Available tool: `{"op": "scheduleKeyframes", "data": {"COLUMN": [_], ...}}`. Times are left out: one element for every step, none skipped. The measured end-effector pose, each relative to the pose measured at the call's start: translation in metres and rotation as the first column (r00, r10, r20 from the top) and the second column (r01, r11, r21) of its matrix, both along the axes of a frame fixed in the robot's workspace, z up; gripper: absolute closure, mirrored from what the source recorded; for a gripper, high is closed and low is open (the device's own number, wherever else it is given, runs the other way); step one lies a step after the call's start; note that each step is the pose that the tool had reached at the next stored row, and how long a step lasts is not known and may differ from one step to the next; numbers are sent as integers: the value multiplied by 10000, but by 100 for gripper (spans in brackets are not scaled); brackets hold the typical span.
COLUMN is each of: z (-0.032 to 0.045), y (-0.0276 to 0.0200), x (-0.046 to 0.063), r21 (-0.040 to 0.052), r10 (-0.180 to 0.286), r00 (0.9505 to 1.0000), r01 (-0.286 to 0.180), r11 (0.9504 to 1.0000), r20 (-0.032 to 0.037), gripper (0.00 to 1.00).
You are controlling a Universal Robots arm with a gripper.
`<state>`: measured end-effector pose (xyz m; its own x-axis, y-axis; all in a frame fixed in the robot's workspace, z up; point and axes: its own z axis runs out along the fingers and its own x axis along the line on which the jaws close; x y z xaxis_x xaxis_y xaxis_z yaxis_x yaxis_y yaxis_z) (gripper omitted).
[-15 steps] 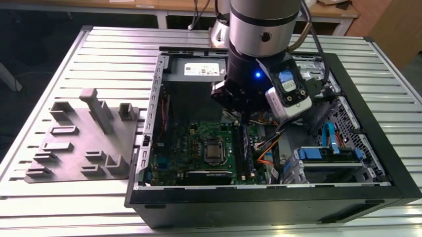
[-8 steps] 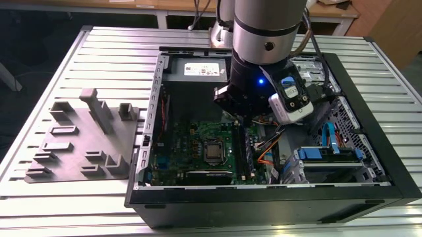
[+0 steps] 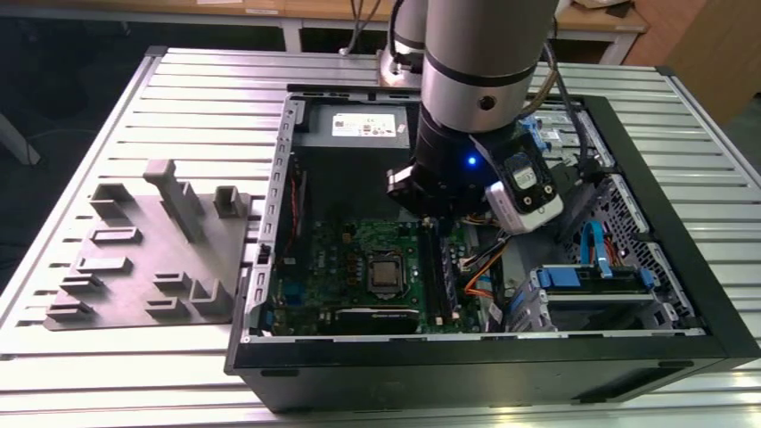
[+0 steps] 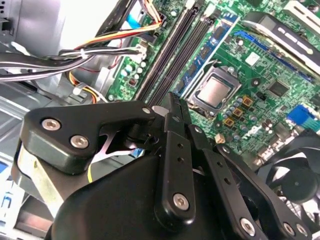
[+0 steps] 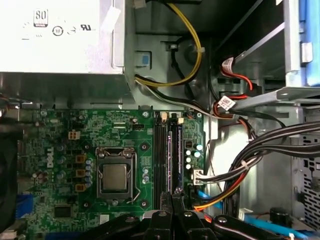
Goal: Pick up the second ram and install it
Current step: 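Insert the second ram into the second slot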
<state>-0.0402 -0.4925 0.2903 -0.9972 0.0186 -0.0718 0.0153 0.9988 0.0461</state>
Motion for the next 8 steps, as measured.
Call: {"op": "scheduleKeyframes", "data": {"z": [-9,-17,-25,-37,-50,-66,-82,-100], "y": [0,0,-1,-2,-3,-3,-3,-3], "x": [3,5,8,10,13,15,16,18], "r21": [0,0,-1,0,-1,-1,0,0], "r10": [10,14,15,14,14,14,13,13], "r00": [10000,10000,10000,10000,10000,10000,10000,10000], "r01": [-10,-14,-15,-14,-14,-14,-13,-13], "r11": [10000,10000,10000,10000,10000,10000,10000,10000], "r20": [-2,-3,-4,-7,-10,-14,-17,-21], "gripper": [92,92,92,92,92,92,92,92]}}
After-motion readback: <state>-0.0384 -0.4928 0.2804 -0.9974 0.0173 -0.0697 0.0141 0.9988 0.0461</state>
